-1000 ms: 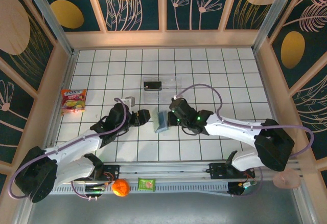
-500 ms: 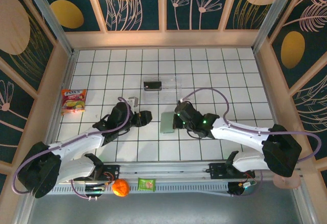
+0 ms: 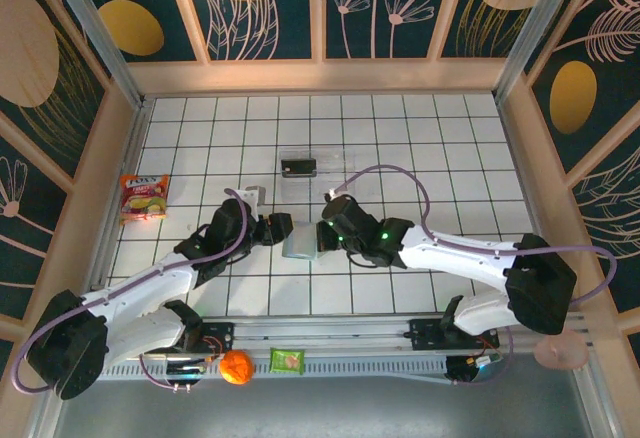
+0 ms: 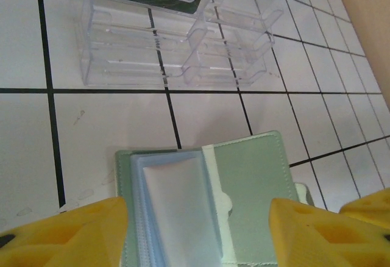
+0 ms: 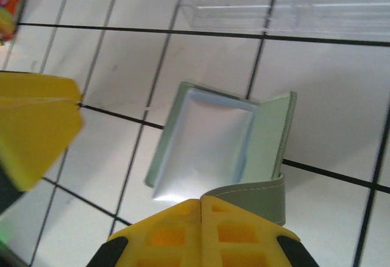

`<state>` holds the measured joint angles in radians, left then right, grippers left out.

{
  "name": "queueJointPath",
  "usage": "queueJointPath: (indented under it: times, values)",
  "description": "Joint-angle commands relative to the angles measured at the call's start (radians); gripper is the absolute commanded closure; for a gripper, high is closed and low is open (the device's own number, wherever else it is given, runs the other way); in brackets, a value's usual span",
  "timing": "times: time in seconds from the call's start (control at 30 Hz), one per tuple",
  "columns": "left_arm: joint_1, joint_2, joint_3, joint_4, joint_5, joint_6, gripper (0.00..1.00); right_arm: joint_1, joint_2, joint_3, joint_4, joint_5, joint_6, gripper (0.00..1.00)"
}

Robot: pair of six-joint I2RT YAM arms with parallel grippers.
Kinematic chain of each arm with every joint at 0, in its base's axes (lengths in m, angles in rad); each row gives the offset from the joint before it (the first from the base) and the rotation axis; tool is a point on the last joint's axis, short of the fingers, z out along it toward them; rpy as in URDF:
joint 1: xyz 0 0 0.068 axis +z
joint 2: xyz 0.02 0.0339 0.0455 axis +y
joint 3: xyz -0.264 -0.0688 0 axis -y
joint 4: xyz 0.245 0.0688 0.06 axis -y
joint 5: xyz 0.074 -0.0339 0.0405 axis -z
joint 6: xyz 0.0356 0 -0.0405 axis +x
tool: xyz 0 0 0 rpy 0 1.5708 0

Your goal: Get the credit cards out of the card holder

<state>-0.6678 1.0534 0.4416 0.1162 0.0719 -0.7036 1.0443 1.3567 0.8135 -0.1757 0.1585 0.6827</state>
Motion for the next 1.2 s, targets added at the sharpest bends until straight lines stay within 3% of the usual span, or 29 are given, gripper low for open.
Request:
queueJointPath:
  times: [0.0,0.23,0.47,0.6,0.73,0.97,1.03,1.17]
  values:
    - [0.005,0.037,0.001,0.013,0.034,0.018,0.41,-0.046,-0.024,-0.082,-0.044,0.076,0.041,1.00]
    - [0.005,0.125,-0.006,0.075,0.068,0.003,0.55,-0.166,-0.019,-0.247,0.021,0.064,0.073,1.00]
    - [0.004,0.193,-0.003,0.062,0.027,-0.009,0.65,-0.176,-0.016,-0.246,0.055,0.078,0.038,0.97]
    - [0.004,0.152,-0.007,0.046,-0.027,-0.012,0.55,-0.149,-0.105,-0.209,0.026,0.087,-0.016,0.67]
    - [0.005,0.122,-0.001,0.032,-0.081,-0.005,0.49,-0.132,-0.171,-0.159,-0.057,0.135,-0.034,0.50]
    - [0.005,0.062,0.000,0.010,-0.169,-0.002,0.36,-0.038,-0.236,-0.059,-0.085,0.171,-0.110,0.42]
    - [0.011,0.034,-0.003,-0.013,-0.203,-0.002,0.33,-0.012,-0.174,-0.007,-0.057,0.103,-0.151,0.42]
    - [0.063,-0.028,-0.028,-0.048,-0.200,-0.020,0.29,0.057,0.044,0.119,-0.066,0.091,-0.199,0.41]
